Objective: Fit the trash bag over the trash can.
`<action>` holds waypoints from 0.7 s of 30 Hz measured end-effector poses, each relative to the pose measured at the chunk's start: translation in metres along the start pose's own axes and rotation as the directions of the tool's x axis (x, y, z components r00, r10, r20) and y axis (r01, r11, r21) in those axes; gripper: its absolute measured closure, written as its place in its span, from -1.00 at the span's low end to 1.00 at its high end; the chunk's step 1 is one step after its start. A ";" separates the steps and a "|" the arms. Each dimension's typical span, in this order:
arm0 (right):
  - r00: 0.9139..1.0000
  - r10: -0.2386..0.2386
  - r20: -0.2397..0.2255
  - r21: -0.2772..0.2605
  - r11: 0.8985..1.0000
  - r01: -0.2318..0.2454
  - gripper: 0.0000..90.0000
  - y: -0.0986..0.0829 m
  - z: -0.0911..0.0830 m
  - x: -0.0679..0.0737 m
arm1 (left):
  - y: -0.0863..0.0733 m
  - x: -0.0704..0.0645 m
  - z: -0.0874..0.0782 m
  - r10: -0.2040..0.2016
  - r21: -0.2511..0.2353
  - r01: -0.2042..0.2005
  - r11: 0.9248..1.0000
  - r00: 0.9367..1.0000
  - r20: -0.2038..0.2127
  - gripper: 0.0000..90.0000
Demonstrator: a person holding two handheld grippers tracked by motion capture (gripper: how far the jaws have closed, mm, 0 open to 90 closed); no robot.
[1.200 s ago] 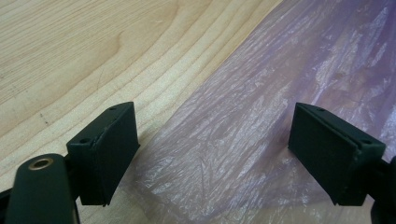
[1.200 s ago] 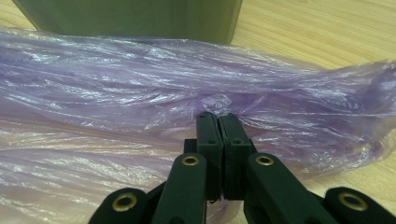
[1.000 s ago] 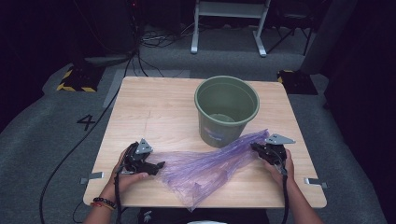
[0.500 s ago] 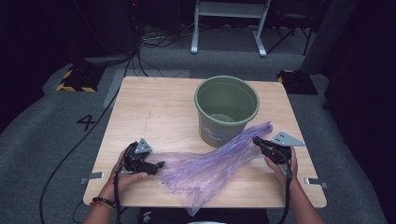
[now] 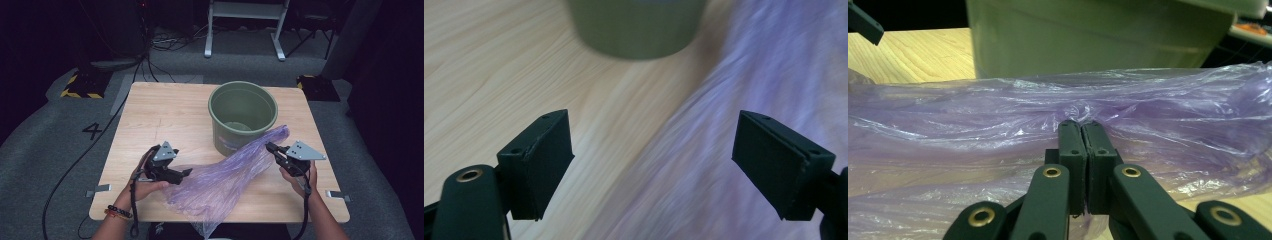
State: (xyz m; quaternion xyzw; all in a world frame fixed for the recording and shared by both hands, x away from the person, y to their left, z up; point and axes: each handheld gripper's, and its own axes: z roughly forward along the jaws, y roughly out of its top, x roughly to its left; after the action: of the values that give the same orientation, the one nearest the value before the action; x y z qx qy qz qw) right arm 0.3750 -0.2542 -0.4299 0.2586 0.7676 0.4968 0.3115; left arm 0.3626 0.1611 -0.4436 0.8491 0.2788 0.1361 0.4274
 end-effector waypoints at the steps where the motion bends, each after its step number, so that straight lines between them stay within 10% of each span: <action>1: 1.000 -0.007 0.002 -0.006 1.000 0.007 0.97 0.002 -0.001 0.002 | 0.006 -0.007 0.002 0.017 -0.003 -0.017 1.000 1.000 0.017 -0.64; 8: 0.999 -0.050 0.002 -0.068 0.996 0.050 0.97 0.019 -0.007 0.009 | 0.040 -0.048 0.029 0.131 -0.008 -0.131 0.991 0.983 0.128 -0.64; 21: 0.991 -0.132 -0.009 -0.121 0.984 0.130 0.97 0.046 -0.001 0.028 | 0.050 -0.061 0.061 0.183 0.066 -0.197 0.978 0.968 0.172 -0.59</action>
State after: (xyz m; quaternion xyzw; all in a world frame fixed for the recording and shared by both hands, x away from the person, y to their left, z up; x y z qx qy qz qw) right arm 0.3595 -0.2181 -0.3932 0.1843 0.7542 0.5227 0.3521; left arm 0.3599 0.0617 -0.4399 0.8971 0.1653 0.0939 0.3987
